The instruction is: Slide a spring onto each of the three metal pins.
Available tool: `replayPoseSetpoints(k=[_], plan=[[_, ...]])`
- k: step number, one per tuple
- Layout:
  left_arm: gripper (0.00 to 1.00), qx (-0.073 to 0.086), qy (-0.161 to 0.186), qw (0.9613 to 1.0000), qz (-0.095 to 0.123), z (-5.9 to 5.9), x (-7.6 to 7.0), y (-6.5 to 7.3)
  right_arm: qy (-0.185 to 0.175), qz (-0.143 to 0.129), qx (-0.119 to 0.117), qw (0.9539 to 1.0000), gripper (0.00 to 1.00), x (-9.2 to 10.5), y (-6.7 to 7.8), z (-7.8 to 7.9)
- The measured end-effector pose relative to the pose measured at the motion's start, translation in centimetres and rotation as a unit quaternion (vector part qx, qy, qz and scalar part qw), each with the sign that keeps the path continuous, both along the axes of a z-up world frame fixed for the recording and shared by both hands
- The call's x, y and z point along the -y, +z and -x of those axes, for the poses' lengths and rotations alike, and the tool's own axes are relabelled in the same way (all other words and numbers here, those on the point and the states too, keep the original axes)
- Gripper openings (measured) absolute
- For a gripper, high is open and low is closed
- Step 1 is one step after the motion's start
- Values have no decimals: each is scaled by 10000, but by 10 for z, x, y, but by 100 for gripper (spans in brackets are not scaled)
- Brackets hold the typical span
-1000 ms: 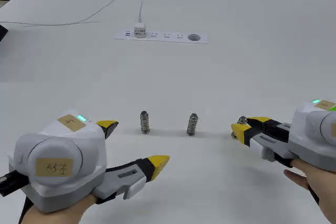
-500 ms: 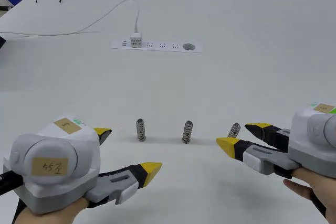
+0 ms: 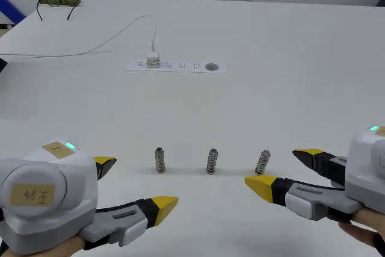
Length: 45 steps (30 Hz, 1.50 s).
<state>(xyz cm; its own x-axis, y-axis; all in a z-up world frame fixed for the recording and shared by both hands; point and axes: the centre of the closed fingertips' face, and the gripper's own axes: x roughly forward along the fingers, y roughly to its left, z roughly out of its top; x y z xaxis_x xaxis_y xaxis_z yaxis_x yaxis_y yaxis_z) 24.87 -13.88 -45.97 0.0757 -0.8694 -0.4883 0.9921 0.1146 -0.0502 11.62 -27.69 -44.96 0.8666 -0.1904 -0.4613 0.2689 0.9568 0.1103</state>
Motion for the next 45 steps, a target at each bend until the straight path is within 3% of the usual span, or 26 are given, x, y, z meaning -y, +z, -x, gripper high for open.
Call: replayPoseSetpoints(k=[16,30,35,40,45], plan=[[84,-55,151,9996,221,6,-21,18,62,-5,89,9999,85,-25,13,19],[89,-21,159,9997,195,8,-27,18,58,-64,95,9999,87,-34,15,24],[92,-130,169,9993,323,10,-27,21,77,-108,98,9999,87,-37,14,25],[93,-20,135,9995,286,13,-26,21,56,-142,237,9996,88,-37,18,24],[95,-34,154,9992,368,13,-25,23,96,-118,259,9995,89,-38,20,23]])
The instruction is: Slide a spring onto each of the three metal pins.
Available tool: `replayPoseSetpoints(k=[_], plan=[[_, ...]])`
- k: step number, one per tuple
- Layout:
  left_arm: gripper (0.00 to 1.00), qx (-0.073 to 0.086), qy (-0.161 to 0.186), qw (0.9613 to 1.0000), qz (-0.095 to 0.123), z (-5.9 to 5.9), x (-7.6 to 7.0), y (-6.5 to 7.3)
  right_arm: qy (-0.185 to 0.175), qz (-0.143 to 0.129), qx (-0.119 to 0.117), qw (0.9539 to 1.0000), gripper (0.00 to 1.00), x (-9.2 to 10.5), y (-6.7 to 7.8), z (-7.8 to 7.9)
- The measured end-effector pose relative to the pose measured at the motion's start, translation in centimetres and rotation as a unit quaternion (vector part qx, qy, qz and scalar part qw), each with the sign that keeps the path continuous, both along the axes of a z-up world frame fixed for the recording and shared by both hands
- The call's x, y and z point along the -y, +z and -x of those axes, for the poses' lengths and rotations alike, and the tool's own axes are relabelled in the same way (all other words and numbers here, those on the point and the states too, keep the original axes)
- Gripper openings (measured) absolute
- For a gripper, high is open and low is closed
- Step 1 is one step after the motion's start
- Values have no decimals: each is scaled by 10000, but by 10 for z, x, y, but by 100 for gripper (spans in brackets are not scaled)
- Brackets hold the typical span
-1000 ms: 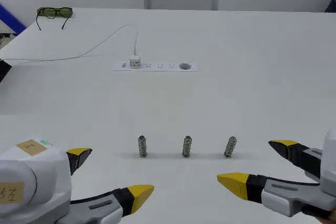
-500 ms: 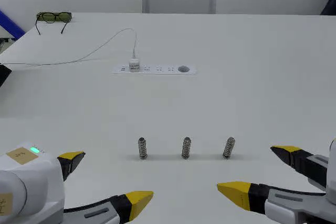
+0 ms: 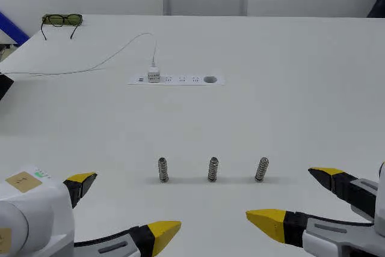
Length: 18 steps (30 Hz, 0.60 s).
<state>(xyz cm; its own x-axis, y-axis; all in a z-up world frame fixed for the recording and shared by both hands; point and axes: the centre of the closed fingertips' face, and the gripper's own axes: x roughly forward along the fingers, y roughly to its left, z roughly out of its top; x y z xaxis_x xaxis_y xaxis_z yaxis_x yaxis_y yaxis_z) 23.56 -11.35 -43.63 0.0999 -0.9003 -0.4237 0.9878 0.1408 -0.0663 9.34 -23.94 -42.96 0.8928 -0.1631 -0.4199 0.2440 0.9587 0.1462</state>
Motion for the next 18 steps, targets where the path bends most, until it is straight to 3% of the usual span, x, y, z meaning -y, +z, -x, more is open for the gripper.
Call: replayPoseSetpoints(k=[11,18], plan=[[96,41,-3,10000,-64,-1,-1,-2,-71,-125,76,9999,89,2,3,2],[96,116,-87,9998,-140,2,-1,-3,-9,-67,11,10000,89,1,2,2]])
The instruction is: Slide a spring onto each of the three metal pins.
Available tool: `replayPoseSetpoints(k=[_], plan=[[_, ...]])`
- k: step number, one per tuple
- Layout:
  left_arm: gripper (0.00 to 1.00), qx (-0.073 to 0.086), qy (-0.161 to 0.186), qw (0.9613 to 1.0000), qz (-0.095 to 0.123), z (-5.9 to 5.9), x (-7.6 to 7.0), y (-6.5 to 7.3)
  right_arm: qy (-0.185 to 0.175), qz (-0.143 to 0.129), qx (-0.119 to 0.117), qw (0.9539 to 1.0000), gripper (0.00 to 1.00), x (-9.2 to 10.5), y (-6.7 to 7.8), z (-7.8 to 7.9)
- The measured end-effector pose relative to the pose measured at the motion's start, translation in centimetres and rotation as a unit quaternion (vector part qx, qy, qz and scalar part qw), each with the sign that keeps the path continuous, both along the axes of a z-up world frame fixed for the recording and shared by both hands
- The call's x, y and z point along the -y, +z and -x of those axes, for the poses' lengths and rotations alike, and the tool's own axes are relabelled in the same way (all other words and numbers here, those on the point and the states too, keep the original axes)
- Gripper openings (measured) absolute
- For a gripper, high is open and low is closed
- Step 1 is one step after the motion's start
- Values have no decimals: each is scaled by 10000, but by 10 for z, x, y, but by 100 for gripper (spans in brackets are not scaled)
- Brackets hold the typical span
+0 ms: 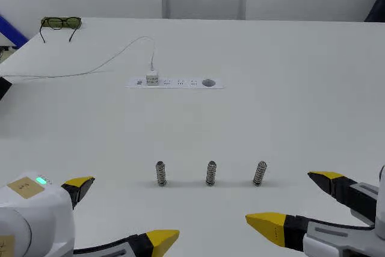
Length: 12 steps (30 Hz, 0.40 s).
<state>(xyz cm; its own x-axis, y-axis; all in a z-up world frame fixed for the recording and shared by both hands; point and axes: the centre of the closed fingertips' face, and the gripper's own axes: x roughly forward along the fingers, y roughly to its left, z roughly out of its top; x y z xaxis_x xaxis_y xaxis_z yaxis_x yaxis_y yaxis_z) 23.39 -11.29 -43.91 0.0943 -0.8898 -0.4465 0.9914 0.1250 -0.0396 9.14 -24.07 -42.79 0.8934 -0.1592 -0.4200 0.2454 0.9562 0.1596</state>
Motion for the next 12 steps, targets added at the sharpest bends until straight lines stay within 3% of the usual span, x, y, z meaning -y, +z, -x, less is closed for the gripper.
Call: replayPoseSetpoints(k=[12], plan=[[97,23,36,10000,30,-1,-2,4,164,55,-67,9998,88,-6,0,-1]])
